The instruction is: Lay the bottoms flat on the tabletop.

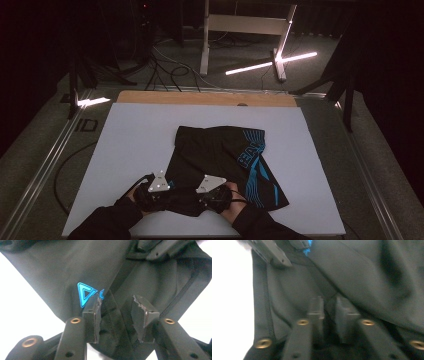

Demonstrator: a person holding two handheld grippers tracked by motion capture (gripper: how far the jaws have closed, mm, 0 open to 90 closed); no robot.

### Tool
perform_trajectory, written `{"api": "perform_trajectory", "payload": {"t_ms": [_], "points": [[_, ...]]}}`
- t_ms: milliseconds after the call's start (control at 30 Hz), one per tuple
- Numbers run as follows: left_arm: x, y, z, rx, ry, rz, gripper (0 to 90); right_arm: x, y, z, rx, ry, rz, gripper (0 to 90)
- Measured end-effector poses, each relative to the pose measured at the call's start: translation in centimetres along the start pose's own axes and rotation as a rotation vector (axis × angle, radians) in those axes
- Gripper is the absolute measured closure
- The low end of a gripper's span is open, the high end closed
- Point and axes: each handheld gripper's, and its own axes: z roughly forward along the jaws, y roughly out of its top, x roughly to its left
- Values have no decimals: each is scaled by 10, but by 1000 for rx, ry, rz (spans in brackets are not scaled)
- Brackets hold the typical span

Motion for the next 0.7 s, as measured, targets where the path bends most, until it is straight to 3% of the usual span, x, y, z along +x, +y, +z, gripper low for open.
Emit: {"api": "perform_trajectory", "payload": {"t_ms": [33, 67, 100, 200, 400, 700], "points": [[2, 0, -2, 9, 5, -8, 711, -3, 0, -4, -9, 5, 33, 854], [3, 0, -2, 11, 6, -10, 733, -5, 0, -5, -5, 10, 27, 857], [3, -1, -3, 12, 11, -13, 776, -6, 0, -7, -17, 11, 57, 859], [4, -2, -5, 12, -5, -26, 851, -9, 0, -15, -33, 16, 77, 862], [3, -1, -16, -24, -9, -36, 865, -9, 0, -38, -80, 19, 68, 864], [-3, -10, -39, -85, -29, -56, 865, -14, -11, -72, -134, 40, 111, 863]]}}
